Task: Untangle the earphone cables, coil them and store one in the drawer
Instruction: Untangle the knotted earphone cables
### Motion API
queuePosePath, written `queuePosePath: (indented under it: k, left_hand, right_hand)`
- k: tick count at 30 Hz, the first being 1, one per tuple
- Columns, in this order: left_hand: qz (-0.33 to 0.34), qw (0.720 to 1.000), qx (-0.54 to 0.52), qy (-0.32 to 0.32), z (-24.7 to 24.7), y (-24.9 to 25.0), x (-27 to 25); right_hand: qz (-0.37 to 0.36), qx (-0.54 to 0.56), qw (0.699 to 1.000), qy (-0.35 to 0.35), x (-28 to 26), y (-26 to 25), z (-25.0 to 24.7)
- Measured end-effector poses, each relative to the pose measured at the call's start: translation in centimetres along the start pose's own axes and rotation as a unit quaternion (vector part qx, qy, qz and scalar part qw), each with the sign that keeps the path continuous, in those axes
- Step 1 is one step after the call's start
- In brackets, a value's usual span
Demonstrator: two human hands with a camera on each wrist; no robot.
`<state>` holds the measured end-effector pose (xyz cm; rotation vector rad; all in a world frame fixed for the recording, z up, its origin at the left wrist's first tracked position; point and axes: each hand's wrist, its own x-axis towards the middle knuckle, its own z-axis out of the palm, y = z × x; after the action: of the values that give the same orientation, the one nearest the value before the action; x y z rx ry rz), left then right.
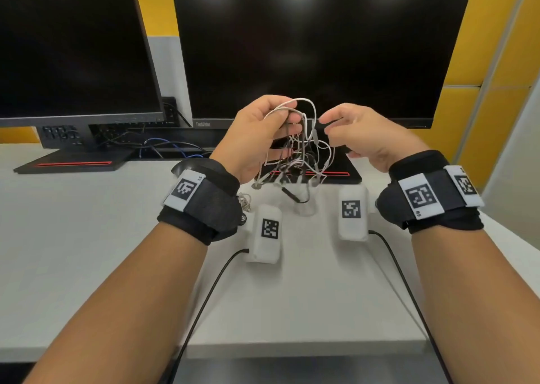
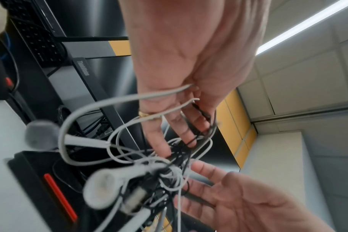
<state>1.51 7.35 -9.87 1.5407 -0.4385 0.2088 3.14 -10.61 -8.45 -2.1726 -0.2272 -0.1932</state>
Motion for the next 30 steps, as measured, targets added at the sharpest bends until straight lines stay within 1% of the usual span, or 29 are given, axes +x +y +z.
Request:
queuePosePath:
  k: [3,5,7,10,12,15,17,19,21,24,25,27,30]
  left_hand:
    - [0.019,0.999,-0.011,-0.038,0.0,0.2,-0.5]
    - [0.038,0.997,-0.029,-0.056,0.0,0.4,-0.7]
    - [0.054,0.996,-0.039,-0.054,0.0,0.5,-0.8]
    - [0.063,0.996,-0.051,-0.032,-0.1,0.4,-0.5]
    - [0.062,0.997,-0.041,-0.018,-0.2,0.2,-0.3]
    - [0.039,0.999,0.008,-0.005,-0.2,-0.1,0.0]
    - [-0.005,0.997,0.071,0.018,-0.3,-0.4,0.3]
    - [-0.033,0.987,0.15,0.041,-0.4,-0.9,0.4]
    - [-0.031,0.978,0.2,0.059,-0.7,-1.5,0.5]
    - [-0.028,0.972,0.221,0.081,-1.1,-1.5,0.6]
    - [-0.036,0.972,0.22,0.072,-1.0,-1.4,0.6]
    - [-0.053,0.973,0.221,0.03,-0.6,-1.1,0.4]
    - [-0.057,0.972,0.228,-0.022,0.2,-0.9,-0.1]
  right_hand:
    - [-0.023,-0.007,0.998,-0.064,-0.4,-0.4,0.4]
    - [-0.037,-0.037,0.996,-0.074,-0.3,-0.2,0.7]
    - [-0.049,-0.065,0.995,-0.052,-0.1,0.1,0.8]
    - [-0.054,-0.054,0.997,-0.013,0.0,0.5,0.5]
    - [-0.059,-0.046,0.997,-0.001,0.1,0.6,0.4]
    - [-0.073,-0.027,0.997,0.028,0.1,0.5,0.4]
    - [-0.08,-0.003,0.995,0.054,0.1,0.5,0.3]
    - [-0.087,0.008,0.993,0.075,0.1,0.3,0.3]
    - [-0.096,0.014,0.991,0.088,0.1,0.2,0.3]
    - [-0.103,0.02,0.988,0.109,0.2,0.3,0.4]
    - [-0.105,0.027,0.987,0.116,0.2,0.4,0.4]
    - [-0.108,0.044,0.986,0.12,0.2,0.3,0.4]
    - [-0.119,0.04,0.988,0.092,0.0,0.0,0.9]
